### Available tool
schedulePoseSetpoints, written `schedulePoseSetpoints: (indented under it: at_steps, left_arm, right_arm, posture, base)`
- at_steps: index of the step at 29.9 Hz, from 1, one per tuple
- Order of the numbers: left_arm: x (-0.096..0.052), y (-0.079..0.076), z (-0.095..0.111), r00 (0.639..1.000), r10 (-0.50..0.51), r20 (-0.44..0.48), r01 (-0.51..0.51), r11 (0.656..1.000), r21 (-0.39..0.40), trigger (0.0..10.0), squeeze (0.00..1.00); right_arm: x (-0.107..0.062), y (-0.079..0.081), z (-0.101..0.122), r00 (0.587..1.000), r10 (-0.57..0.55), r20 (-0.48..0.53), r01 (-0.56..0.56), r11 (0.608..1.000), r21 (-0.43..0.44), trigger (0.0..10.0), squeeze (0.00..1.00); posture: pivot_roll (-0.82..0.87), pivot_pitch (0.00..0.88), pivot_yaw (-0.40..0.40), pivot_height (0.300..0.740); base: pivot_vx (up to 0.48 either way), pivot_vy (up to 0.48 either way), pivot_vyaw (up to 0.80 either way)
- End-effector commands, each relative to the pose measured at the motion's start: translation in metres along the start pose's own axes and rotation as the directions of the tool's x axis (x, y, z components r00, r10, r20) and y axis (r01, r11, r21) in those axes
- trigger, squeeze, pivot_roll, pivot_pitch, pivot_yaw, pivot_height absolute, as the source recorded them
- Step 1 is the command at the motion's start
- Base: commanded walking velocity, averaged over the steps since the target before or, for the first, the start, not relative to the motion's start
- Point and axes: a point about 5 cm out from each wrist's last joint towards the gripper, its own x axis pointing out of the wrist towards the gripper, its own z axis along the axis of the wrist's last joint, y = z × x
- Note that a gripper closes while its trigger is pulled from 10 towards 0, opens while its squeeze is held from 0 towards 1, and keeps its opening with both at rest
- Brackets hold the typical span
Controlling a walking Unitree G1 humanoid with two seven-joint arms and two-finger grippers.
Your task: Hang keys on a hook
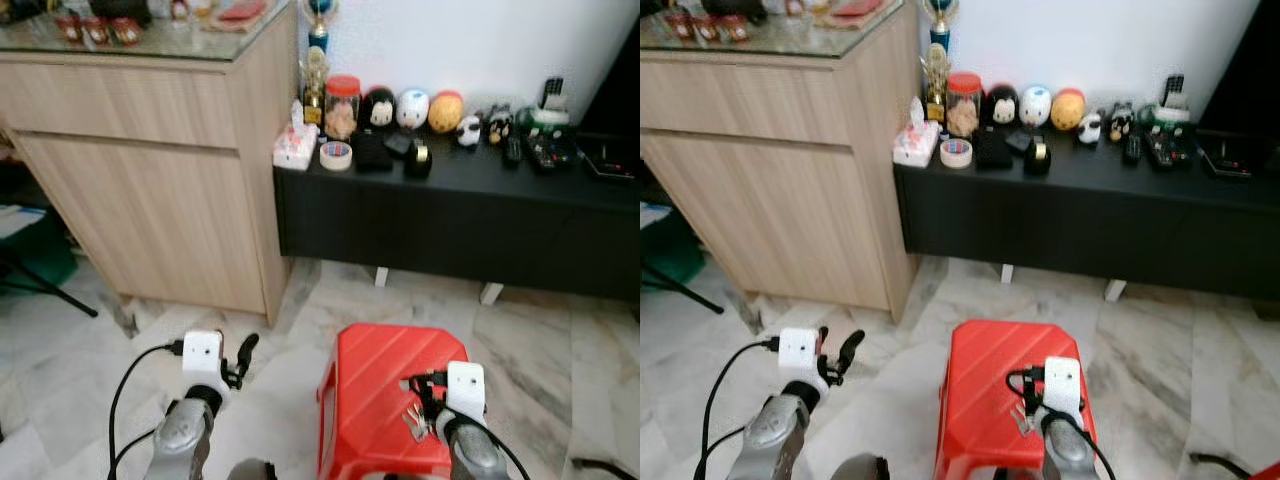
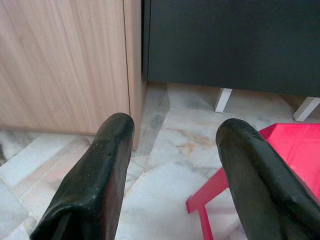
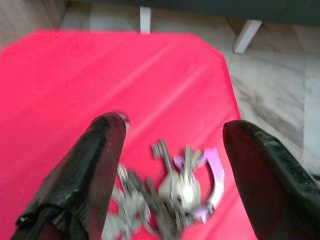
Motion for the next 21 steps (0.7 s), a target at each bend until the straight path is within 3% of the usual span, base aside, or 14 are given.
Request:
schedulePoseSetpoints:
  at_steps: [1,6,12,13,14,15,18,19,20,21]
  left_arm:
    - [-0.001,-0.002,-0.003,1.000,-0.010,-0.016,0.010,1.000,0.003,10.0,0.00]
    - [0.000,-0.002,-0.003,1.000,-0.012,-0.021,0.012,1.000,0.004,10.0,0.00]
    - [0.000,-0.002,-0.003,1.000,-0.013,-0.023,0.013,1.000,0.006,10.0,0.00]
    - [0.000,-0.003,-0.004,1.000,-0.013,-0.025,0.013,1.000,0.006,10.0,0.00]
    - [0.000,-0.003,-0.004,1.000,-0.013,-0.025,0.013,1.000,0.006,10.0,0.00]
    - [0.000,-0.003,-0.004,1.000,-0.015,-0.027,0.015,1.000,0.007,10.0,0.00]
    - [0.000,-0.004,-0.004,1.000,-0.015,-0.026,0.015,1.000,0.009,10.0,0.00]
    - [0.000,-0.004,-0.004,1.000,-0.015,-0.025,0.015,1.000,0.009,10.0,0.00]
    - [0.001,-0.004,-0.003,1.000,-0.015,-0.024,0.015,1.000,0.009,10.0,0.00]
    - [0.001,-0.004,-0.002,1.000,-0.015,-0.021,0.015,1.000,0.009,10.0,0.00]
  right_arm:
    - [-0.002,-0.003,-0.008,0.999,-0.011,-0.043,0.009,1.000,-0.029,10.0,0.00]
    - [-0.003,-0.005,-0.019,0.990,0.022,-0.138,-0.033,0.997,-0.073,10.0,0.00]
    - [-0.002,-0.006,-0.017,0.986,0.044,-0.161,-0.063,0.992,-0.112,10.0,0.02]
    - [0.000,-0.006,-0.013,0.986,0.051,-0.159,-0.070,0.991,-0.113,10.0,0.76]
    - [0.000,-0.006,-0.013,0.986,0.051,-0.159,-0.070,0.991,-0.113,10.0,0.76]
    - [0.002,-0.005,-0.009,0.986,0.061,-0.156,-0.079,0.990,-0.117,10.0,0.90]
    - [0.004,-0.002,-0.005,0.984,0.078,-0.159,-0.099,0.987,-0.125,10.0,0.89]
    - [0.004,0.000,-0.004,0.984,0.086,-0.157,-0.107,0.985,-0.134,10.0,0.44]
    - [0.005,0.002,-0.001,0.984,0.093,-0.155,-0.116,0.983,-0.145,10.0,0.15]
    - [0.006,0.005,0.002,0.983,0.102,-0.155,-0.129,0.975,-0.181,10.0,0.00]
  posture:
    - [0.02,0.009,-0.049,0.646]
    - [0.02,0.010,-0.047,0.646]
    - [0.02,0.012,-0.044,0.646]
    - [0.02,0.012,-0.044,0.646]
    - [0.02,0.012,-0.044,0.646]
    - [0.02,0.012,-0.044,0.646]
    - [0.02,0.018,-0.043,0.646]
    - [0.02,0.022,-0.042,0.646]
    - [0.02,0.022,-0.042,0.646]
    - [0.02,0.023,-0.042,0.646]
  base:
    - [0.000,0.000,0.00]
    - [0.000,0.000,0.00]
    - [0.000,0.000,0.00]
    - [0.000,0.000,0.00]
    - [0.000,0.000,0.00]
    - [0.000,0.000,0.00]
    - [0.000,0.000,0.00]
    - [0.000,0.000,0.00]
    - [0.000,0.000,0.00]
    - [0.000,0.000,0.00]
